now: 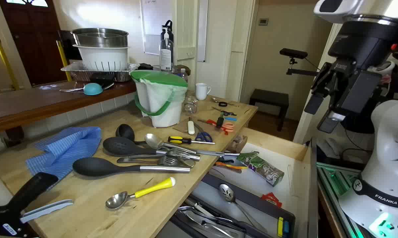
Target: Put the spoon on the desk
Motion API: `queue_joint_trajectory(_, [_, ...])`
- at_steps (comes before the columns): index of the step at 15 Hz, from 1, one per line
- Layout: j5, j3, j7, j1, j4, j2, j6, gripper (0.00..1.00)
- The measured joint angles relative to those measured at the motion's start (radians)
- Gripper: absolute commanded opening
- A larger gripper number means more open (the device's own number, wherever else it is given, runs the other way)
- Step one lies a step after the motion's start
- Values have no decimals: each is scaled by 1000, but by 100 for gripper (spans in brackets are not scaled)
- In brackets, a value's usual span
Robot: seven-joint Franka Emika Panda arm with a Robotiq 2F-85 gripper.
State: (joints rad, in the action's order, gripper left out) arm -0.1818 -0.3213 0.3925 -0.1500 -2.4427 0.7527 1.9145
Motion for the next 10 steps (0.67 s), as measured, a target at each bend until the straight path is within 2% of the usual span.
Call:
queue_joint_trajectory(6, [4, 0, 4, 3, 0, 0, 0, 100])
queue_joint_trajectory(10, [9, 27, 39, 62, -46, 3, 29, 100])
